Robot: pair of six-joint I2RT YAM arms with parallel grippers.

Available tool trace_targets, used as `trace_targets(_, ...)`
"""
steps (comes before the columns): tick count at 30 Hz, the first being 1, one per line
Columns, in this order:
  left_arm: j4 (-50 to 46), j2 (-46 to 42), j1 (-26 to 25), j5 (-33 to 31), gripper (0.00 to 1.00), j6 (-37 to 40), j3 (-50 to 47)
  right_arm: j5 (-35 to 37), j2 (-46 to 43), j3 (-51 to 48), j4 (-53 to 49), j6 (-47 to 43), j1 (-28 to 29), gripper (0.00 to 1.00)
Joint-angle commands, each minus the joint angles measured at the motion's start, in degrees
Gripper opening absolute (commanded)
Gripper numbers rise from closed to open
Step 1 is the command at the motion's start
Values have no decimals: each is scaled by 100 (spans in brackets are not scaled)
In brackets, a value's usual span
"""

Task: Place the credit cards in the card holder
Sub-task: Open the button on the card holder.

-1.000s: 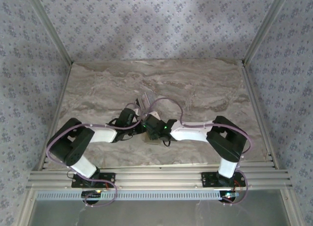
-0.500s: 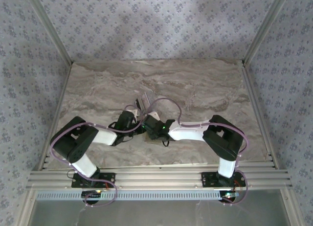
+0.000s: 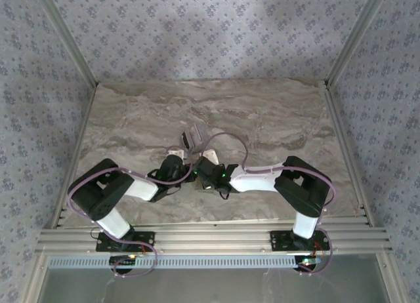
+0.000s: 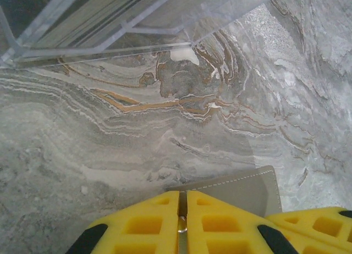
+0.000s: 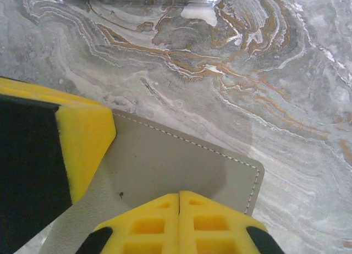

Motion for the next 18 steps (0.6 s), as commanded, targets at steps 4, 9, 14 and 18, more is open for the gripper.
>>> trace_targets(4, -1270, 232, -219, -511, 9, -226, -323, -207, -582, -481, -463, -121, -161, 0)
trace_targets(9, -1148, 444, -279, -628, 6, -336, -360, -851, -1308, -1068, 116, -115, -545, 0)
trace_targets(14, -865, 714, -332, -620, 6, -401, -385, -1150, -1794, -1620, 444, -59, -933, 0)
trace_targets(18, -738, 812, -444, -633, 6, -394, -376, -1111, -1860, -1961, 597, 143, -1218, 6)
